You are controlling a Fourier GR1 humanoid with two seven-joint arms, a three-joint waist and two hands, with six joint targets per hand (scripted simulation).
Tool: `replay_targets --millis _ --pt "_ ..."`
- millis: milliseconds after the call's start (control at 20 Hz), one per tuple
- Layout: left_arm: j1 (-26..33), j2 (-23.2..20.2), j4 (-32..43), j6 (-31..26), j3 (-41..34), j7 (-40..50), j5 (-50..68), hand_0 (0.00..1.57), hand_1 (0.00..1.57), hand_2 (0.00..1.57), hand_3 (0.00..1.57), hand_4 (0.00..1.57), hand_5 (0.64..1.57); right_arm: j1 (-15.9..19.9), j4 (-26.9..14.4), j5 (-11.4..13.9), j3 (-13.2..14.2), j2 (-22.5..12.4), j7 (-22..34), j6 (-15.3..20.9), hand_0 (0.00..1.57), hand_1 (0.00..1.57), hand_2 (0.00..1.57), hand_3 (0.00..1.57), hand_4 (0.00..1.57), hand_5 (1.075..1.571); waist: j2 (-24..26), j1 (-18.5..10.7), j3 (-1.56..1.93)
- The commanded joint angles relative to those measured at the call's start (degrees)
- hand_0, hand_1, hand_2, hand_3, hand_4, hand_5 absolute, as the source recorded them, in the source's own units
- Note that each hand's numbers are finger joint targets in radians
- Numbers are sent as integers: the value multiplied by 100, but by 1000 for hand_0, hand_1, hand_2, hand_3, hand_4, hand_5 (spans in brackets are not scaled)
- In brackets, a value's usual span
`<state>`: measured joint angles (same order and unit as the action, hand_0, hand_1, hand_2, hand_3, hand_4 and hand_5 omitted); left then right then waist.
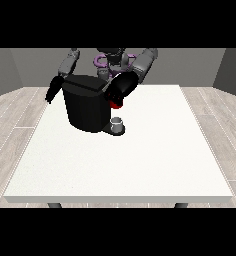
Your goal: Insert the coffee pod into the coffee machine and close the lid
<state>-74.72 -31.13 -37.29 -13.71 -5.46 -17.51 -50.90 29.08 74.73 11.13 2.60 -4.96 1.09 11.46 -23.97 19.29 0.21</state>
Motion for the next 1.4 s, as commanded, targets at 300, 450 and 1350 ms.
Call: replay_targets --millis 300,450,1350 --pt "270 112 170 311 39 223 -240 0 0 565 474 0 1571 -391 -22 264 -233 189 90 197 0 0 0 0 149 1571 332 -64 -20" --pt "36 103 33 196 72 199 -264 0 0 525 452 0 1571 -179 -328 56 73 57 -51 137 0 0 0 0 0 1571 240 -157 -17" --pt "1777 1942 -170 81 -972 105 1427 0 0 0 0 198 1571 -1431 -1015 -303 466 23 -339 -26 0 0 0 0 0 1571 2282 -1548 -34"
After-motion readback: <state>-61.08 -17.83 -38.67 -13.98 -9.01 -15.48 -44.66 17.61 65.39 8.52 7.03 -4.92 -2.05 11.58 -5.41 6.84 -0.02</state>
